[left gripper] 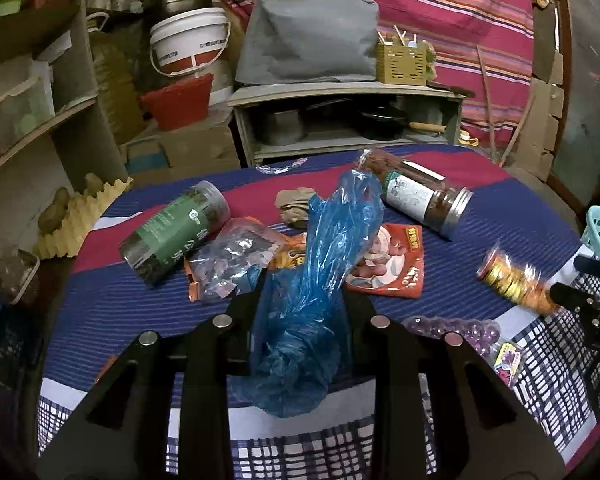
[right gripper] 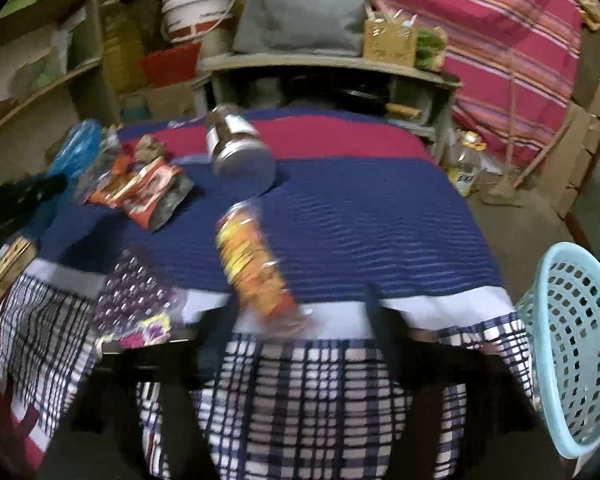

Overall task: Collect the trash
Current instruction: 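Grasp the orange snack wrapper with the right tool while the left tool holds the blue bag, then carry the blue bag and orange wrapper in both tools over the basket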

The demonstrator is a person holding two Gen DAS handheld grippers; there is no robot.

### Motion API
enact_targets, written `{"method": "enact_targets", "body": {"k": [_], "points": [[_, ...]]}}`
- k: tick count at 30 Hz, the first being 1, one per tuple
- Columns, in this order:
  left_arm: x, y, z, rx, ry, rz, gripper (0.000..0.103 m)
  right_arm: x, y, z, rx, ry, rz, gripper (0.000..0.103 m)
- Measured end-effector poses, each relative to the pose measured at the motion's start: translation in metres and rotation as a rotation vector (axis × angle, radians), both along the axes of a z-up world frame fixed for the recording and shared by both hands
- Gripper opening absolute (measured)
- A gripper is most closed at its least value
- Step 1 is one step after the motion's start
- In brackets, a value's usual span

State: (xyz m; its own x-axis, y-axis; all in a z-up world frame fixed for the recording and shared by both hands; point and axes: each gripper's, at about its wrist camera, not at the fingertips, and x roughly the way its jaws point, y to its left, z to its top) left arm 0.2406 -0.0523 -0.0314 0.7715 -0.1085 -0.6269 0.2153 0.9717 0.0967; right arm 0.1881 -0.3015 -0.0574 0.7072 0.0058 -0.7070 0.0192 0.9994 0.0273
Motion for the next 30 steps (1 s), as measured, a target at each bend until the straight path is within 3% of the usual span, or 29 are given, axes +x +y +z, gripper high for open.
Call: {"method": "enact_targets", "body": {"k": [8,10,16,22,30], "points": [[0.003,-0.002,-0.008,0.009,0.019,-0.003,0.028,0.017,0.020,-0.021,0.014,0.041,0.041,0.068],[0.004,-0.001,-0.010,0.005,0.024,-0.002,0.028,0.021,0.022,-0.027,0.014,0.065,0.053,0.047],[0.004,-0.003,-0.015,-0.017,0.048,-0.002,0.028,0.016,0.016,-0.029,0.062,0.073,0.062,0.040],[-0.007,-0.020,-0.009,-0.023,0.042,-0.018,0.028,-0.011,-0.009,-0.006,0.050,0.018,0.003,0.039],[-0.051,-0.086,0.014,-0.014,-0.027,-0.156,0.028,-0.076,-0.067,0.039,0.041,-0.098,-0.129,0.039]]}}
